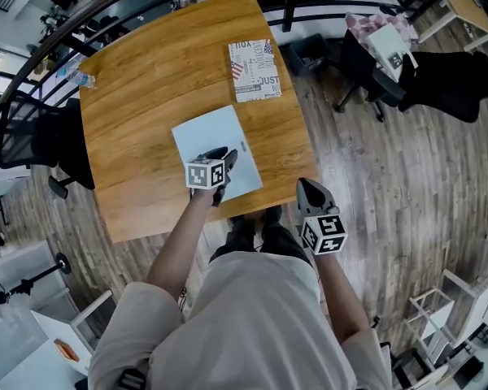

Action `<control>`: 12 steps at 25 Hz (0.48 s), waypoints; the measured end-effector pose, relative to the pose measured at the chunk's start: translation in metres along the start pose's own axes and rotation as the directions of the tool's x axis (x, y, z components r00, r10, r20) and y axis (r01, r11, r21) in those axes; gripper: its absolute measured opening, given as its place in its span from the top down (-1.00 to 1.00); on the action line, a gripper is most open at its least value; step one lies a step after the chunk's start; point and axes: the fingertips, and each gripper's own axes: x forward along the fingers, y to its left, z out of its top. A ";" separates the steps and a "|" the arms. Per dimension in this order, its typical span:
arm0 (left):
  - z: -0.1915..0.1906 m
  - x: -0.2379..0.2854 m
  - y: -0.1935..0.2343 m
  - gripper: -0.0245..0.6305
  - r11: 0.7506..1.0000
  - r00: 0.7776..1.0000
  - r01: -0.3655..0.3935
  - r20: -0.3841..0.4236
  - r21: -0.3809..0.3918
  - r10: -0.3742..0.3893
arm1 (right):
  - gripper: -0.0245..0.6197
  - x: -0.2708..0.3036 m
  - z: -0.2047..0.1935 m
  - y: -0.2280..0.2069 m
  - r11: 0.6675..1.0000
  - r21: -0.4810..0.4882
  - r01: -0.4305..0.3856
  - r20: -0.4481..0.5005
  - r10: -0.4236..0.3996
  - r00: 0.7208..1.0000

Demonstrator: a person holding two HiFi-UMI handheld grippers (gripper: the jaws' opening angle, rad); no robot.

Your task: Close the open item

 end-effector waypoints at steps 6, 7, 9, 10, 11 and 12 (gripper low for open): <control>0.010 -0.042 -0.009 0.65 1.000 0.994 -0.018 0.104 0.005 0.017 | 0.92 -0.009 0.018 0.008 0.998 -0.053 -0.026 0.033 0.028 0.999; 0.012 -0.049 -0.012 0.66 1.000 0.992 -0.023 0.125 0.004 0.023 | 0.92 -0.010 0.019 0.009 0.998 -0.058 -0.032 0.037 0.034 0.999; 0.018 -0.064 -0.017 0.72 0.999 0.985 -0.035 0.169 -0.001 0.034 | 0.92 -0.011 0.022 0.009 0.996 -0.073 -0.044 0.041 0.047 0.998; 0.020 -0.071 -0.020 0.75 0.999 0.981 -0.039 0.190 -0.004 0.039 | 0.92 -0.013 0.024 0.011 0.995 -0.082 -0.053 0.042 0.056 0.998; 0.023 -0.080 -0.024 0.76 0.999 0.977 -0.043 0.209 -0.007 0.043 | 0.92 -0.015 0.026 0.013 0.994 -0.090 -0.062 0.044 0.067 0.997; 0.025 -0.088 -0.028 0.78 0.999 0.972 -0.047 0.228 -0.009 0.048 | 0.92 -0.017 0.029 0.016 0.992 -0.098 -0.074 0.047 0.079 0.996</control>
